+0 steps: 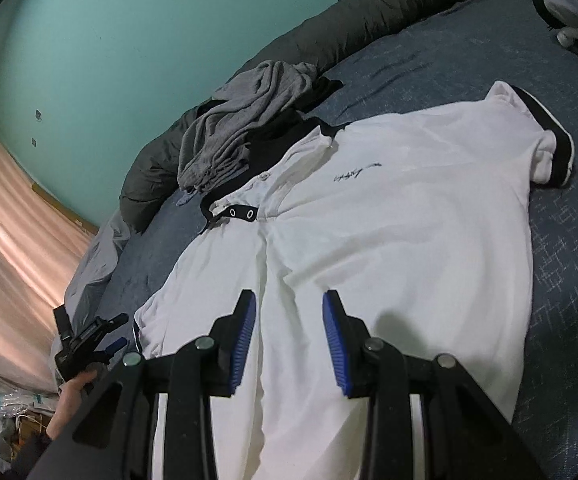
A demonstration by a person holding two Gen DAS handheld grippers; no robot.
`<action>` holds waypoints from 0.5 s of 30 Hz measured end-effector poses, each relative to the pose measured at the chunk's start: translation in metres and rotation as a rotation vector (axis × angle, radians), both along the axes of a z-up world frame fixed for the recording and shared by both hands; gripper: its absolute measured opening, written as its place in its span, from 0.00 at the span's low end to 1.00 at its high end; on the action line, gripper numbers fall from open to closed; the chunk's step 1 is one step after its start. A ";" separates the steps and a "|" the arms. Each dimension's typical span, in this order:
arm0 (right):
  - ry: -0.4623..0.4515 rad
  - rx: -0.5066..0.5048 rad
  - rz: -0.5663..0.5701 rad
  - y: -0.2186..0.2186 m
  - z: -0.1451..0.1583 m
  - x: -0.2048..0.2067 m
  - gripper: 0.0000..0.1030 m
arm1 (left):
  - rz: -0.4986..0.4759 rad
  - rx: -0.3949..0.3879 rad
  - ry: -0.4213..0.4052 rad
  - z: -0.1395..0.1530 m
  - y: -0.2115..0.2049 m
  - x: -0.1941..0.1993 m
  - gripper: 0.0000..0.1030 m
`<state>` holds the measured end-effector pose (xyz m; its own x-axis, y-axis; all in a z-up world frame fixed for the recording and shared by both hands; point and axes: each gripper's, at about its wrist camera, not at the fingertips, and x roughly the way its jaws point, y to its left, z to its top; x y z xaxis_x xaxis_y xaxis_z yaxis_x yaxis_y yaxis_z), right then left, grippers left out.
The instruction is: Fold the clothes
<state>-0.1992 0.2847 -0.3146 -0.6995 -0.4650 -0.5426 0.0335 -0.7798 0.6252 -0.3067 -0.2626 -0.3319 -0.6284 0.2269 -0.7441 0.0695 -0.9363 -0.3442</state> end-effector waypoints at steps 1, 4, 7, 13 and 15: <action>0.003 -0.008 -0.002 0.002 0.001 0.000 0.34 | -0.007 0.001 -0.005 -0.001 -0.001 -0.005 0.89; 0.004 -0.015 -0.015 0.005 0.001 0.001 0.34 | -0.012 0.004 -0.025 -0.005 -0.003 -0.018 0.81; 0.001 -0.021 -0.014 0.005 0.000 0.000 0.34 | -0.049 -0.011 -0.049 -0.011 0.001 -0.028 0.61; -0.005 -0.025 -0.002 0.001 -0.001 -0.001 0.34 | -0.126 -0.025 -0.072 -0.011 0.007 -0.037 0.21; -0.004 -0.027 0.000 0.000 -0.001 0.000 0.34 | -0.134 -0.035 -0.059 -0.005 0.008 -0.034 0.09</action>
